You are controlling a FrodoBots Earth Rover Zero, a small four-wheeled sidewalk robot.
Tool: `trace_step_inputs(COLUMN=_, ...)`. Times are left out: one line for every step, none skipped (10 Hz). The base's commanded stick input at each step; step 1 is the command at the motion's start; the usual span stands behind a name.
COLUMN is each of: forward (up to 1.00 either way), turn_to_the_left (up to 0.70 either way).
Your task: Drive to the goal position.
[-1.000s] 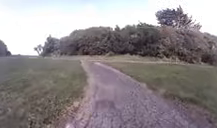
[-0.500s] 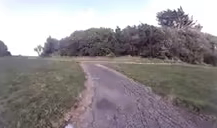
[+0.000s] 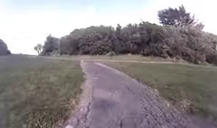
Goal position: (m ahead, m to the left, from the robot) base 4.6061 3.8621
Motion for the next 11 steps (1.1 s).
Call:
trace_step_inputs(forward=0.70, turn_to_the_left=0.00)
trace_step_inputs(forward=0.70, turn_to_the_left=0.00)
trace_step_inputs(forward=0.70, turn_to_the_left=0.00)
trace_step_inputs(forward=0.70, turn_to_the_left=0.00)
trace_step_inputs(forward=0.70, turn_to_the_left=0.00)
trace_step_inputs(forward=0.70, turn_to_the_left=0.00)
trace_step_inputs(forward=0.70, turn_to_the_left=0.00)
trace_step_inputs(forward=0.70, turn_to_the_left=0.00)
trace_step_inputs(forward=0.70, turn_to_the_left=0.00)
trace_step_inputs(forward=0.70, turn_to_the_left=0.00)
trace_step_inputs(forward=0.70, turn_to_the_left=0.00)
